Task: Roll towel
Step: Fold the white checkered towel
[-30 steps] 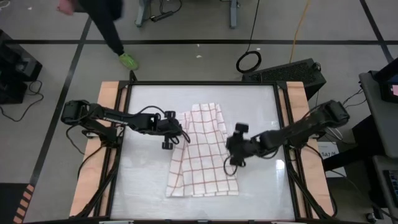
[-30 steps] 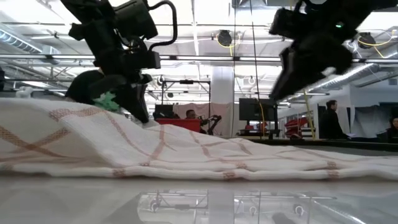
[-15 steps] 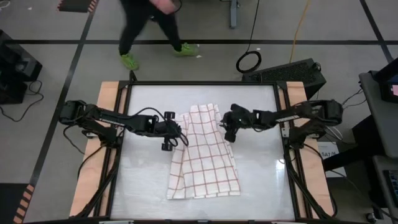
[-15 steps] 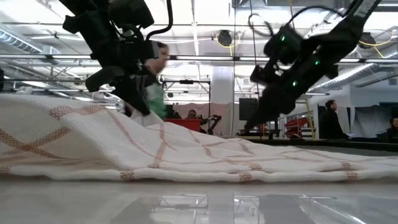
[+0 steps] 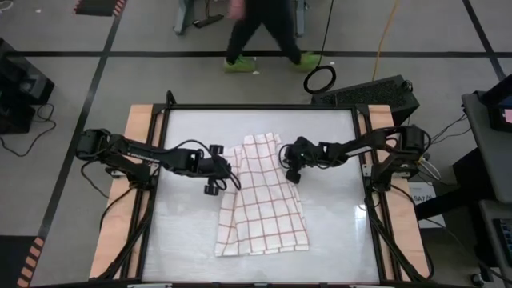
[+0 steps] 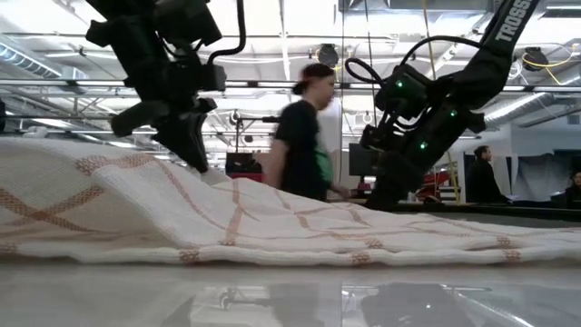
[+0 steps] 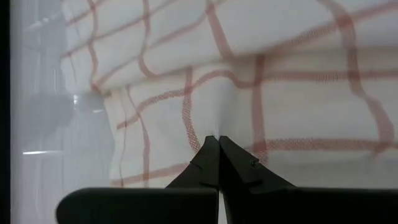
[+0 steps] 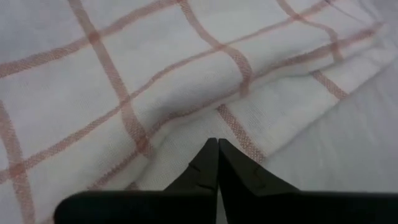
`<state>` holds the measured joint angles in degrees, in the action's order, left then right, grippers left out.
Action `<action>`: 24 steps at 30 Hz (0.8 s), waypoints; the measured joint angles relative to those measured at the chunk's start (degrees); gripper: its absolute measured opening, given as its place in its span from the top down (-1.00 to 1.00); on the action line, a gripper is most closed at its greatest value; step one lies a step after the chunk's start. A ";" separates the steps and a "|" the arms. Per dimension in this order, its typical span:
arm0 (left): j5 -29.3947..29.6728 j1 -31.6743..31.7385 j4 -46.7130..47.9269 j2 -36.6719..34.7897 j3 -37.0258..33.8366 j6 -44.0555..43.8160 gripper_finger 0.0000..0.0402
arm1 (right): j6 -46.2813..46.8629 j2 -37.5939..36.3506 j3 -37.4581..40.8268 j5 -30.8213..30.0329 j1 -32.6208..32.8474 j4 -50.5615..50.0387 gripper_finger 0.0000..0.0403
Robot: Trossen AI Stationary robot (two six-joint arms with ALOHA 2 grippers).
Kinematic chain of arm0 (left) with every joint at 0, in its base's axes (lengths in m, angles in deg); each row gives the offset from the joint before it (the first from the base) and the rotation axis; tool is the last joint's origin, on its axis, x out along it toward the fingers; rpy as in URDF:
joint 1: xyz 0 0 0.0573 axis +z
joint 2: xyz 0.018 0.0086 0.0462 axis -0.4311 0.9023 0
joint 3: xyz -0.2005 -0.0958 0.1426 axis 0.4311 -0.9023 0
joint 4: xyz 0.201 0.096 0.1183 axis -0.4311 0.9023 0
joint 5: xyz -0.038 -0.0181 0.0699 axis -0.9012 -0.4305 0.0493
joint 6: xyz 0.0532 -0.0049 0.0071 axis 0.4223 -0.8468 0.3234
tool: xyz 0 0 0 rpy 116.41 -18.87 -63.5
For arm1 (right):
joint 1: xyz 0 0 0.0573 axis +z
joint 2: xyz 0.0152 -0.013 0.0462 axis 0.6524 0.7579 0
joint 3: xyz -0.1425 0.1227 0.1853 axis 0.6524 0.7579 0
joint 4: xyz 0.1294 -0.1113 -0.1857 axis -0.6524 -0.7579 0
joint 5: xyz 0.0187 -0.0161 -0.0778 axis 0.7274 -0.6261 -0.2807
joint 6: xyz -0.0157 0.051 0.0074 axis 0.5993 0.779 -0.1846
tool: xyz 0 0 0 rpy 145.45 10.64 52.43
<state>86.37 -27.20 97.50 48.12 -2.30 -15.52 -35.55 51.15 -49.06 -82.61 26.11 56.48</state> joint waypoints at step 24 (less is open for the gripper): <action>5.94 2.41 -1.37 -0.11 0.24 -4.15 0.11 | 0.96 -5.74 0.63 -0.66 0.02 -3.35 1.00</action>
<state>92.31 -24.79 96.14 48.01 -2.06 -19.67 -34.59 45.41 -48.42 -83.27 26.13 53.12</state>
